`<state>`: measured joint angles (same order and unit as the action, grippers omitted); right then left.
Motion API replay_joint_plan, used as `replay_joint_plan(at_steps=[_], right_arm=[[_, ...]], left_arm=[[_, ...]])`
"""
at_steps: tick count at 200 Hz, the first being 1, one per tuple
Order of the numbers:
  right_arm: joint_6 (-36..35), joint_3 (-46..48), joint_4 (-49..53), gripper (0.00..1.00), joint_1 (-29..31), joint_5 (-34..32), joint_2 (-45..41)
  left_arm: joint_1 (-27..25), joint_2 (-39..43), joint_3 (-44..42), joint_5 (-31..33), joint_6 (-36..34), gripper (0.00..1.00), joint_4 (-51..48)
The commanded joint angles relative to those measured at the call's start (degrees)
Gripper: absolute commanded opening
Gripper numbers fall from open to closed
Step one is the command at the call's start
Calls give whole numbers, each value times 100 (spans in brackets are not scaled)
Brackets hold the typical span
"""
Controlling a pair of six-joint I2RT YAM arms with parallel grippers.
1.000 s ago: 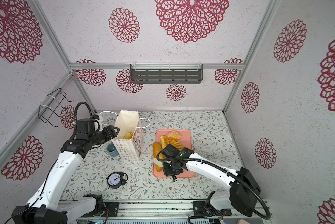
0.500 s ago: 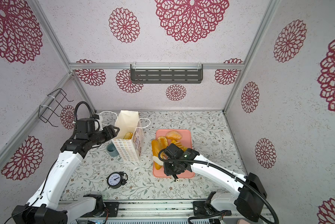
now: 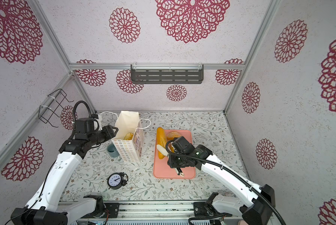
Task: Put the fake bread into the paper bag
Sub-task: 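Lift the baguette with the tongs and carry it over the bag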
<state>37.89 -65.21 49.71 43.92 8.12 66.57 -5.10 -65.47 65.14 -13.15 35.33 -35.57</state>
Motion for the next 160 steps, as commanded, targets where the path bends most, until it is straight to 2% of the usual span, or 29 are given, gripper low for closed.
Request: replay_joint_plan(at_steps=[1, 75, 114, 160], right_arm=[[-278, -531, -4, 34, -256, -100, -230], [-656, -2020, -182, 33, -455, 97, 349], [-443, -2415, -1173, 33, -446, 1303, 605], [-331, -2725, -1624, 34, -374, 1742, 986]], left_arm=[[-70, 95, 121, 41, -22, 47, -14], [-71, 112, 99, 49, -9, 36, -20], [-70, 87, 86, 17, 7, 28, 7], [-72, 57, 86, -2, 23, 22, 37]])
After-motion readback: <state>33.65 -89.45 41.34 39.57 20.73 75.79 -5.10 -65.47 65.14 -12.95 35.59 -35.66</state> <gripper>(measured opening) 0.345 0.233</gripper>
